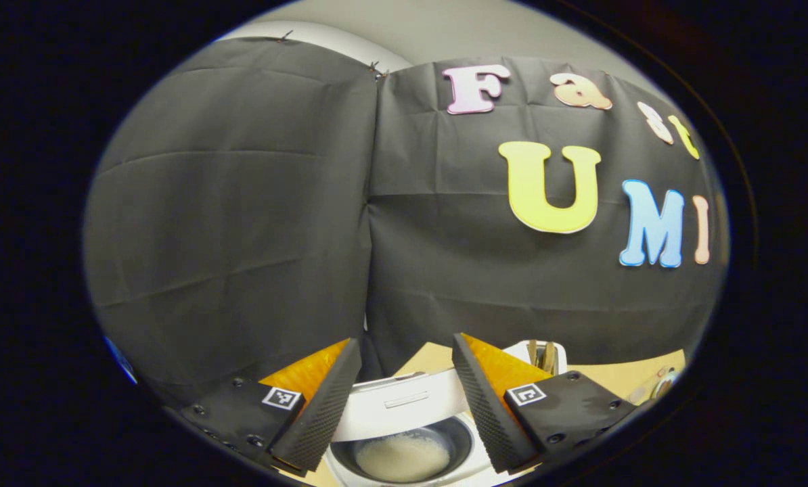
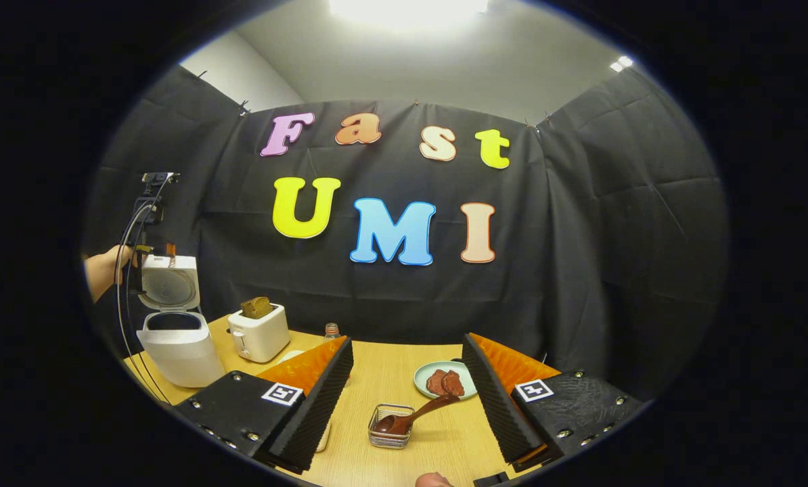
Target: Close the left gripper, press the button to open the rice cooker; take a wooden spoon from the chopstick holder with the right hand, scoop a spoonful of rice and pour it into the rice cooker, then put the wooden spoon back into the chopstick holder.
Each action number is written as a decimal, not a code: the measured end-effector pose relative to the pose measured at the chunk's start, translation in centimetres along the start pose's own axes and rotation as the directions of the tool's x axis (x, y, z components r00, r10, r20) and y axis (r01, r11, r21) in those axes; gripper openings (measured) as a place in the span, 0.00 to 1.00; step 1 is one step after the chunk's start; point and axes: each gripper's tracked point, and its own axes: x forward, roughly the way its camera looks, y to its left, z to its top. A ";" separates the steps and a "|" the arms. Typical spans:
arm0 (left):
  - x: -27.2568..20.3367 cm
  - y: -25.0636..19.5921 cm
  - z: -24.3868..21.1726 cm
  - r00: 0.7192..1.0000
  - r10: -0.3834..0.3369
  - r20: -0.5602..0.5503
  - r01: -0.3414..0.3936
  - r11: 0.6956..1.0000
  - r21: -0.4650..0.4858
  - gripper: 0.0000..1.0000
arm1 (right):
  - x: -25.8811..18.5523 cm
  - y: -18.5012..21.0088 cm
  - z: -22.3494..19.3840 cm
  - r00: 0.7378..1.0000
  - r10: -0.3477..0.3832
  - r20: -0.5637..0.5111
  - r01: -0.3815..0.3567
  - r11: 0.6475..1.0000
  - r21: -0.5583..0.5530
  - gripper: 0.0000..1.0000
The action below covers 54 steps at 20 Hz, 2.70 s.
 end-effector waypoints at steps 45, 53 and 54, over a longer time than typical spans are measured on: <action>-4.3 -4.8 -18.7 0.950 -0.107 -0.293 0.139 0.986 0.091 0.98 | 0.6 4.3 -2.1 0.995 0.090 -0.050 -0.090 0.996 0.004 0.99; -9.5 -6.0 -11.7 0.973 -0.224 -0.048 0.229 0.966 0.122 0.97 | 0.9 5.0 0.9 0.994 0.108 0.006 -0.108 0.994 0.013 0.98; -11.0 -6.2 -10.4 0.970 -0.244 -0.009 0.243 0.961 0.133 0.98 | 1.0 5.2 1.1 0.994 0.109 0.014 -0.109 0.994 0.019 0.98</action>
